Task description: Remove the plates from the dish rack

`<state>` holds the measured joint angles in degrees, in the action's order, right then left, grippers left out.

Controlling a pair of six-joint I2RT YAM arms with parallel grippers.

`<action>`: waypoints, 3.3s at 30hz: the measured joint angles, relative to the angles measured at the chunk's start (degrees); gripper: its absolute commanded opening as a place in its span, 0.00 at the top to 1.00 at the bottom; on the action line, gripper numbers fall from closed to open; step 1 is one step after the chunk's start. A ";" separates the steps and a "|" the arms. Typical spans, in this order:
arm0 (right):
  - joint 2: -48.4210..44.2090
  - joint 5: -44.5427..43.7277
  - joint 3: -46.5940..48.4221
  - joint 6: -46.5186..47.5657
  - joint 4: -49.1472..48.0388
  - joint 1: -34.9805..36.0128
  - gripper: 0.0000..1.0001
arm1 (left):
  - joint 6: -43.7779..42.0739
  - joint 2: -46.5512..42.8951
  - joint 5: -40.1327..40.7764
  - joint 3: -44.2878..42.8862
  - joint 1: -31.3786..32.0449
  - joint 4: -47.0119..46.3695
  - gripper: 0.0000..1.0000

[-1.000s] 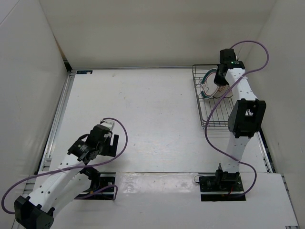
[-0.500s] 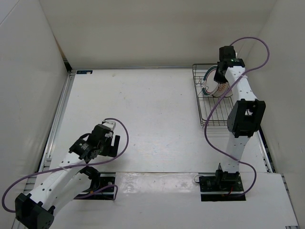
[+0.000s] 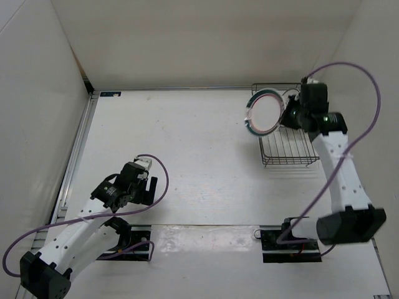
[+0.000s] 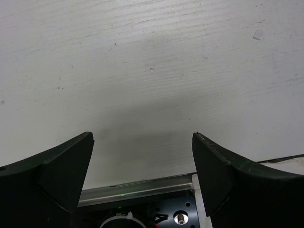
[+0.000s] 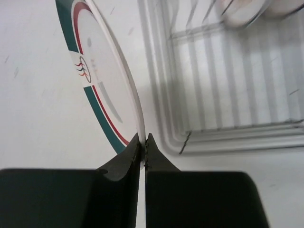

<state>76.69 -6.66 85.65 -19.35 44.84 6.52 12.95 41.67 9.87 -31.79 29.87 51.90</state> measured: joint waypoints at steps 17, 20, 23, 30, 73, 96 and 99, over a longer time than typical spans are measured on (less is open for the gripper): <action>11.52 18.86 -24.94 -23.19 -16.57 31.28 1.00 | 0.20 0.90 0.09 -0.04 0.00 0.04 0.04; 18.95 18.01 -20.70 -24.72 -18.49 35.91 1.00 | 0.22 0.83 0.15 -0.22 0.00 0.26 0.04; 23.12 18.16 -16.79 -26.01 -20.22 38.18 1.00 | 0.22 0.59 0.20 -0.22 0.00 0.37 0.04; 31.78 19.67 -11.13 -28.30 -24.74 38.49 0.77 | 0.22 0.55 0.17 -0.22 0.00 0.37 0.04; 43.89 -12.55 33.73 -0.59 6.40 -10.88 0.53 | 0.20 -0.57 -2.80 -0.59 -0.02 0.35 0.04; 50.27 0.46 35.32 3.48 4.52 -14.34 1.00 | 0.17 0.28 -3.26 -0.59 0.00 -0.04 0.04; 50.23 -0.76 35.32 -1.44 4.26 -14.08 1.00 | 0.17 0.26 -3.26 -0.59 0.00 -0.04 0.04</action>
<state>126.91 -7.42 120.97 -20.80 49.10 -7.55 13.13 41.93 6.61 -32.38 29.87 51.86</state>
